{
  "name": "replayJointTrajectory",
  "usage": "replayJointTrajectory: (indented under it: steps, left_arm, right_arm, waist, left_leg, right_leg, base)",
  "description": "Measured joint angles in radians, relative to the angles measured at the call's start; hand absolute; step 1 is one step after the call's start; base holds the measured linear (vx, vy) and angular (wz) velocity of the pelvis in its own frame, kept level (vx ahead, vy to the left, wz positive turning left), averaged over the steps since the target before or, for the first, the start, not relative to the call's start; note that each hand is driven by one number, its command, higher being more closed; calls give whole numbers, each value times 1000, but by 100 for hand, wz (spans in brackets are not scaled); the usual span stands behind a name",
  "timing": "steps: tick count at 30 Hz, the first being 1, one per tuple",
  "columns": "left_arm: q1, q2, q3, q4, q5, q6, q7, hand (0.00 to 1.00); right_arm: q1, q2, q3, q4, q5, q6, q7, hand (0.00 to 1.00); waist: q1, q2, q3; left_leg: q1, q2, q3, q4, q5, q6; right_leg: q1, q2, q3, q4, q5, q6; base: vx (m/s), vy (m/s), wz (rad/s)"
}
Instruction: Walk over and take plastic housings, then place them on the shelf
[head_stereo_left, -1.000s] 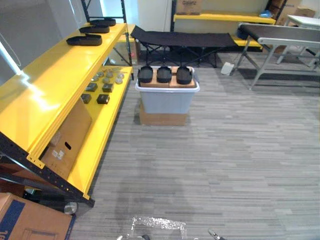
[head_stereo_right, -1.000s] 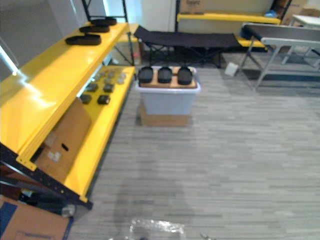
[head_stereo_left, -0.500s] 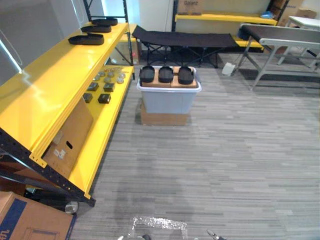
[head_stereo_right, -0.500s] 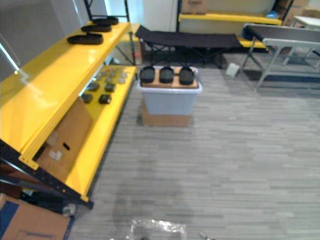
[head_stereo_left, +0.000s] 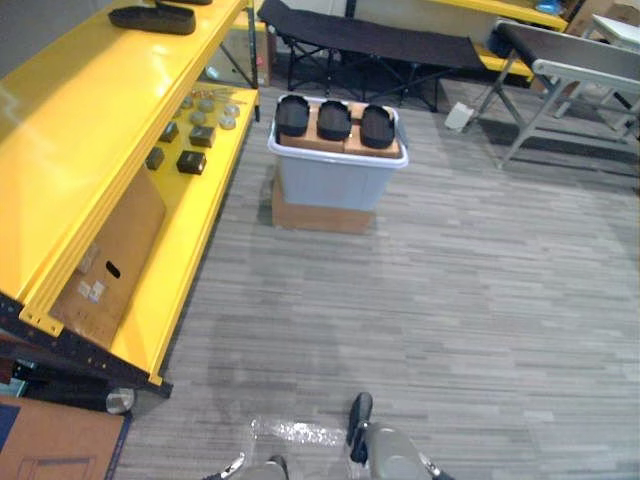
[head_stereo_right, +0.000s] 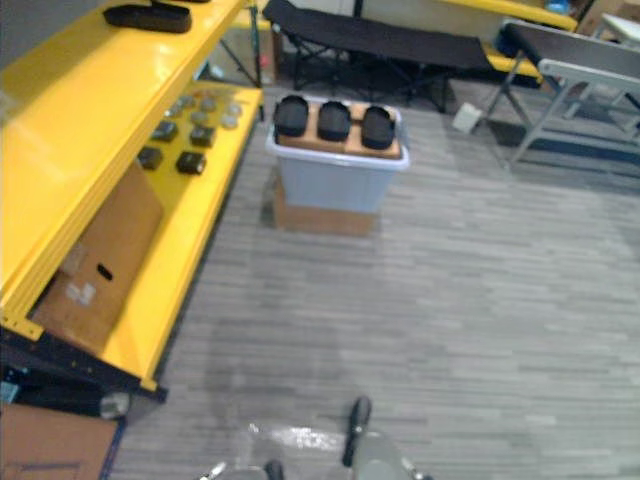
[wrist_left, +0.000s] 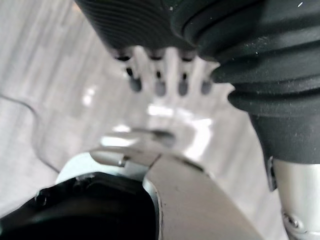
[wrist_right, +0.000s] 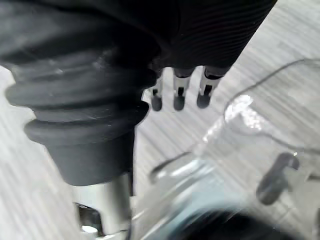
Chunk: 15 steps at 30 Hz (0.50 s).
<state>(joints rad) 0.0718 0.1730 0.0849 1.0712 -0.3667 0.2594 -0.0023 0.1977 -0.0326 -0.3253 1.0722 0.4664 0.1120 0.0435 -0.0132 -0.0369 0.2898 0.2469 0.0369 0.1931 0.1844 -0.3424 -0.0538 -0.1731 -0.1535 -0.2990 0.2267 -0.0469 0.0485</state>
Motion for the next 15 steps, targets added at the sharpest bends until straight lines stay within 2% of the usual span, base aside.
replayJointTrajectory:
  steps: [1, 2, 3, 4, 5, 6, 7, 8, 10, 11, 13, 14, 15]
  left_arm:
    - [8, -22, 33, -10, -20, -3, 1, 0]
    - [31, -40, 53, -22, -32, -2, 0, 0]
    - [38, -56, 77, -33, -50, -8, -1, 0]
    - [37, -76, 132, -40, -60, -10, -8, 0]
    - [38, -81, 141, -39, -61, -10, -9, 0]
    - [42, -92, 158, -38, -66, -14, -21, 0]
    - [48, -95, 168, -40, -65, -19, -32, 0]
    - [47, -95, 167, -40, -64, -19, -35, 0]
    - [49, -105, 168, -55, -54, -34, -50, 0]
    - [49, -106, 167, -57, -49, -38, -52, 0]
    - [57, -113, 170, -58, -16, -41, -54, 0]
    - [83, -122, 170, -68, 8, -43, -59, 0]
    - [115, -132, 169, -68, 32, -46, -64, 0]
  right_arm:
    - [9, -14, -14, 1, -1, 12, 3, 0]
    - [26, -12, -15, 3, -6, 19, 2, 0]
    - [27, -10, -30, 8, -7, 18, 1, 0]
    - [24, -31, -35, 13, -15, 14, -6, 0]
    - [22, -35, -36, 13, -18, 13, -7, 0]
    - [-1, -46, -38, 14, -39, -3, -22, 0]
    - [-29, -55, -39, 15, -49, -29, -23, 0]
    - [-38, -57, -39, 14, -49, -37, -22, 0]
    - [-138, -67, -46, 5, -49, -80, -22, 0]
    - [-161, -68, -46, -2, -48, -89, -22, 0]
    - [-189, -70, -42, -32, -48, -99, -22, 0]
    - [-191, -70, -31, -34, -48, -97, -21, 0]
    - [-198, -70, -7, -32, -48, -93, -19, 0]
  waist:
    - [-7, 33, -12]
    - [-7, 50, -46]
    - [-6, 60, -52]
    - [0, 85, -47]
    - [1, 88, -44]
    - [6, 97, -34]
    - [19, 85, -28]
    - [23, 85, -28]
    - [61, 87, -28]
    - [65, 92, -25]
    - [87, 99, -19]
    - [102, 107, -15]
    - [113, 117, -11]
  left_leg:
    - [2, 44, -6, 27, -43, -21]
    - [-1, 83, -8, 64, -44, -38]
    - [-41, 113, -7, 181, -42, -44]
    - [-154, 192, 13, 464, 31, -64]
    - [-181, 209, 15, 522, 59, -56]
    - [-239, 231, 7, 664, 41, -56]
    - [-291, 195, 10, 679, 10, -52]
    - [-305, 184, 11, 669, 6, -49]
    - [-425, 88, 14, 479, 13, -37]
    - [-459, 69, 10, 420, 28, -31]
    - [-520, 30, 10, 209, 127, -28]
    - [-525, 23, 9, 74, 192, -37]
    - [-527, 37, 11, 0, 214, -52]
  right_leg:
    - [-17, 21, -11, 68, 15, -26]
    - [-4, 50, -28, 70, 19, -27]
    - [13, 70, -42, 69, 45, -64]
    - [72, 110, -60, 40, 8, -86]
    - [93, 118, -60, 29, 6, -90]
    - [182, 138, -63, -26, 6, -93]
    - [280, 136, -47, -90, 4, -96]
    - [295, 135, -42, -103, 3, -97]
    - [372, 117, 3, -176, -11, -88]
    - [386, 116, 8, -184, -19, -85]
    - [430, 114, 23, -184, -65, -73]
    - [473, 124, 37, -185, -107, -67]
    - [524, 149, 65, -180, -155, -57]
  base:
    - [524, -271, 24]
    - [608, -261, 31]
    - [738, -332, 29]
    - [616, -274, 18]
    - [593, -295, 7]
    - [574, -247, -14]
    - [574, -247, -19]
    - [497, -178, -41]
    - [458, -46, -59]
    - [475, 34, -46]
    - [356, 96, -22]
    - [409, 167, -32]
    - [421, 195, -39]
